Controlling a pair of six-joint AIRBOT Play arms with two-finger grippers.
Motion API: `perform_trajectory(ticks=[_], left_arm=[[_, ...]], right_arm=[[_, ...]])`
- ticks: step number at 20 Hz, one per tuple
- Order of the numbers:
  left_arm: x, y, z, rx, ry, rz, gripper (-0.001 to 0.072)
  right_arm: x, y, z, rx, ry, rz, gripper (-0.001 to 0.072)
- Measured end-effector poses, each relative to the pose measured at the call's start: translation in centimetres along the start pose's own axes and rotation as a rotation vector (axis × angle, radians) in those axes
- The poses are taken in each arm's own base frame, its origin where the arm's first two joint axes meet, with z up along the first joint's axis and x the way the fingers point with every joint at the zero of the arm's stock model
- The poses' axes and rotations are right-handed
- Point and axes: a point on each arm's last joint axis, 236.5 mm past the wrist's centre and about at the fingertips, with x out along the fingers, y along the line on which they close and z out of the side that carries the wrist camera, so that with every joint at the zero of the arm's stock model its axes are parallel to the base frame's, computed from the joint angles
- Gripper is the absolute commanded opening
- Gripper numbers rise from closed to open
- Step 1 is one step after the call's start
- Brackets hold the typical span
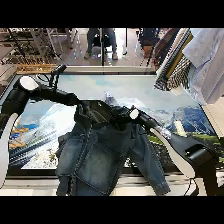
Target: Fold the clothes and pants, and hang the long-sleeved shirts on hangers.
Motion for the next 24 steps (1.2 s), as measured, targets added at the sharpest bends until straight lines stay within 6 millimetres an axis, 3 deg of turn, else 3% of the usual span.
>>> perform_trajectory(ticks=[2, 3, 5, 7, 9, 10, 11, 12, 14, 16, 17, 18, 19, 20, 21, 22, 23, 24], left_arm=[[0.0, 0.0, 0.0, 0.02, 0.0, 0.0, 0.0018], [-0.2, 0.2, 0.2, 0.028, -0.006, 0.004, 0.0018], [-1.2, 0.6, 1.6, 0.02, -0.053, 0.023, 0.0018], [-3.6, 1.0, 4.4, 0.007, -0.137, 0.056, 0.0017], [-7.7, 0.5, 8.3, 0.0, -0.262, 0.086, 0.0017], [-10.3, -0.1, 10.4, -0.011, -0.342, 0.097, 0.0017], [-12.9, -0.7, 12.0, -0.026, -0.415, 0.104, 0.0017], [-15.5, -1.1, 13.2, -0.042, -0.484, 0.111, 0.0017], [-19.6, -1.4, 13.6, -0.077, -0.563, 0.133, 0.0016], [-21.6, -0.1, 11.6, -0.131, -0.554, 0.182, 0.0017], [-21.6, 0.9, 9.6, -0.165, -0.512, 0.208, 0.0018], [-20.8, 1.6, 7.3, -0.201, -0.453, 0.216, 0.0107], [-19.7, 1.9, 5.1, -0.228, -0.396, 0.21, 0.0397], [-18.1, 1.8, 2.9, -0.254, -0.333, 0.18, 0.0621], [-16.4, 1.6, 1.0, -0.276, -0.279, 0.143, 0.0672], [-14.6, 1.2, -0.7, -0.296, -0.232, 0.102, 0.0671], [-13.1, 0.8, -2.1, -0.307, -0.188, 0.064, 0.0662], [-12.0, 0.9, -3.4, -0.318, -0.152, 0.048, 0.0595]], right_arm=[[-0.6, 0.6, 0.3, -0.023, -0.027, 0.0, 0.003], [-1.5, 2.2, 0.5, -0.063, -0.046, 0.026, 0.0029], [-4.9, 7.6, 1.1, -0.225, -0.103, 0.124, 0.0028], [-11.7, 15.3, 0.9, -0.479, -0.192, 0.249, 0.0027], [-20.8, 22.8, -0.2, -0.729, -0.322, 0.373, 0.0027], [-25.3, 25.4, -0.9, -0.825, -0.388, 0.426, 0.0027], [-29.5, 27.1, -2.0, -0.911, -0.446, 0.467, 0.0027], [-32.6, 27.9, -3.1, -0.978, -0.483, 0.492, 0.0028], [-35.9, 27.3, -5.3, -1.092, -0.502, 0.493, 0.0028], [-36.1, 24.8, -6.6, -1.169, -0.456, 0.426, 0.0028], [-35.4, 23.0, -6.6, -1.197, -0.425, 0.364, 0.0029], [-34.5, 21.5, -6.5, -1.213, -0.392, 0.311, 0.0029], [-33.5, 20.2, -6.3, -1.222, -0.362, 0.267, 0.0028], [-32.5, 19.4, -6.2, -1.229, -0.337, 0.238, 0.0028], [-31.1, 18.6, -6.1, -1.234, -0.307, 0.211, 0.0028], [-29.5, 18.1, -6.3, -1.242, -0.274, 0.191, 0.0028], [-27.5, 17.5, -6.7, -1.252, -0.229, 0.17, 0.0028], [-25.6, 17.0, -7.2, -1.267, -0.189, 0.152, 0.0029]])
